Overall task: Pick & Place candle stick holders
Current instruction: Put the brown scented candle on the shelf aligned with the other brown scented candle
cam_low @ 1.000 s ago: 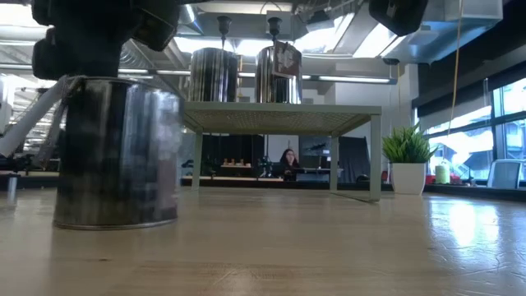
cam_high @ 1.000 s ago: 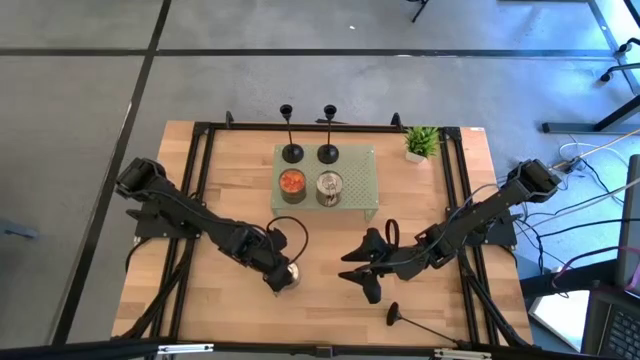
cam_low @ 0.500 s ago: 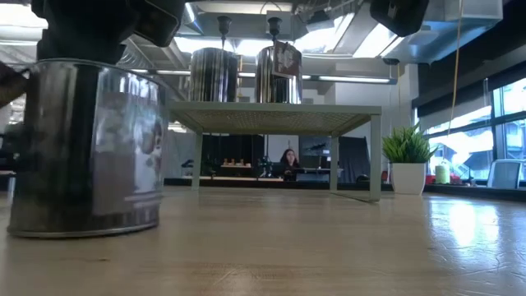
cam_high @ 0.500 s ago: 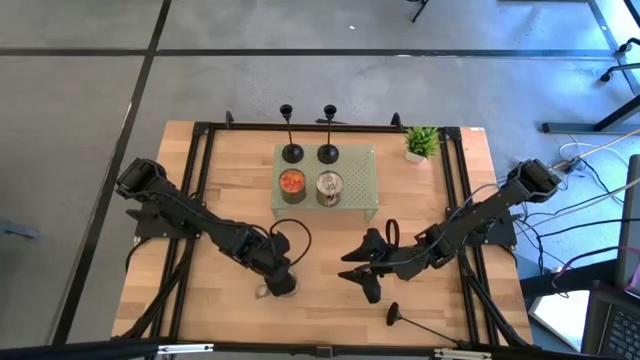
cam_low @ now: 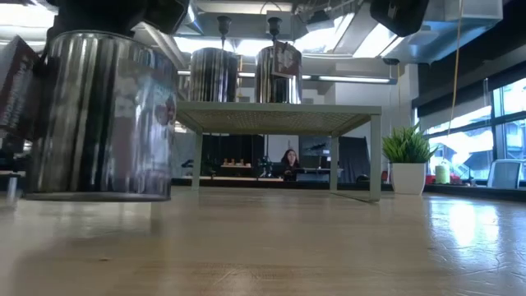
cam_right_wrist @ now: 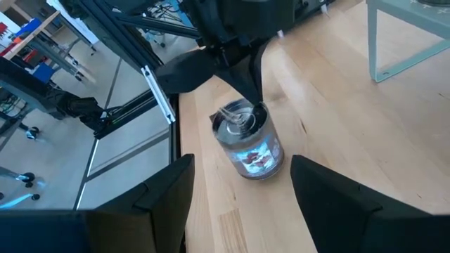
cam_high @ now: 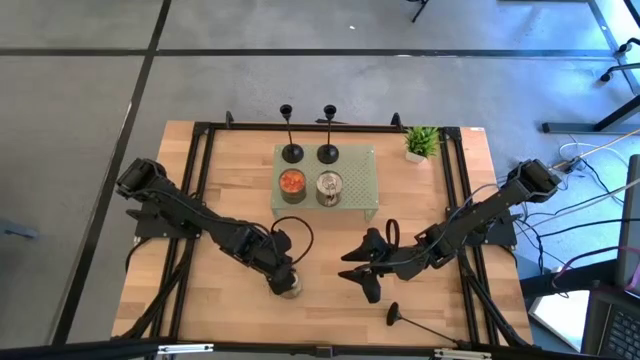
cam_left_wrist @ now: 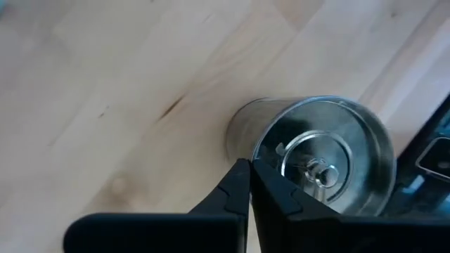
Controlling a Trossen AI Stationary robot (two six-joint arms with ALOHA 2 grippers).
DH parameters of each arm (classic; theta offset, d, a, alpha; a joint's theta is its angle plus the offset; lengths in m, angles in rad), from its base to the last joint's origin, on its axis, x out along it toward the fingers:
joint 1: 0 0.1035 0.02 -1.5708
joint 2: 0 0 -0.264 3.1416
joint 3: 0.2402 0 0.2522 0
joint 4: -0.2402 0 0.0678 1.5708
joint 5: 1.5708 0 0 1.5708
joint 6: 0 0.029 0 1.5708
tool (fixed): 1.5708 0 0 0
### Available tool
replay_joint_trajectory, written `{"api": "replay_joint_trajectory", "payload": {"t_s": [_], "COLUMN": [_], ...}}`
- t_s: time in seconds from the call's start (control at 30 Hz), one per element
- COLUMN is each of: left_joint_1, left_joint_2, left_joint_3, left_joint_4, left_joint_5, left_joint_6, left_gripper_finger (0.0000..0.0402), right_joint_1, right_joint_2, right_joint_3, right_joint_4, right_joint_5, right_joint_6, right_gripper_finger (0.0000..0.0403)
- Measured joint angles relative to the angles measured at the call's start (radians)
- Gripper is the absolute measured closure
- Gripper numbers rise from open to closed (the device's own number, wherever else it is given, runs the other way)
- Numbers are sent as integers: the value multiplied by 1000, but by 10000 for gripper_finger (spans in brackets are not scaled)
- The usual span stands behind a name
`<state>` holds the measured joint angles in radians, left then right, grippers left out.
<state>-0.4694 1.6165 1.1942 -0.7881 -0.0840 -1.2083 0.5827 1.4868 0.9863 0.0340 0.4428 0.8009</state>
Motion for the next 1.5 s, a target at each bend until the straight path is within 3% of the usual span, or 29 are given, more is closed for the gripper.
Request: {"api": "replay_joint_trajectory", "payload": {"t_s": [0.3, 0.63, 0.83, 0.97, 1.17, 1.4, 1.5], "left_joint_1": [-2, 1, -14, -59, -166, -233, -251], "left_joint_2": [-16, -33, -69, -118, -139, -129, -129], "left_joint_3": [2, 6, 5, 5, -8, -146, -202], "left_joint_4": [97, 105, 88, -19, -139, 147, 178], "left_joint_5": [-1, -14, -47, -35, -44, -37, -63], "left_joint_6": [-6, -1, 47, 16, -135, -252, -291], "left_gripper_finger": [401, 401, 401, 401, 401, 400, 400], "right_joint_1": [0, -2, 2, 0, -2, -19, -33], "right_joint_2": [0, 6, 50, 128, 275, 386, 401], "right_joint_3": [0, -1, 0, 4, 107, 253, 279], "right_joint_4": [-11, -221, -59, 73, 42, -97, -169], "right_joint_5": [-14, -138, -141, -184, -210, -210, -210], "right_joint_6": [0, 153, 80, 51, 47, 2, 2], "right_gripper_finger": [162, 163, 163, 162, 162, 162, 162]}}
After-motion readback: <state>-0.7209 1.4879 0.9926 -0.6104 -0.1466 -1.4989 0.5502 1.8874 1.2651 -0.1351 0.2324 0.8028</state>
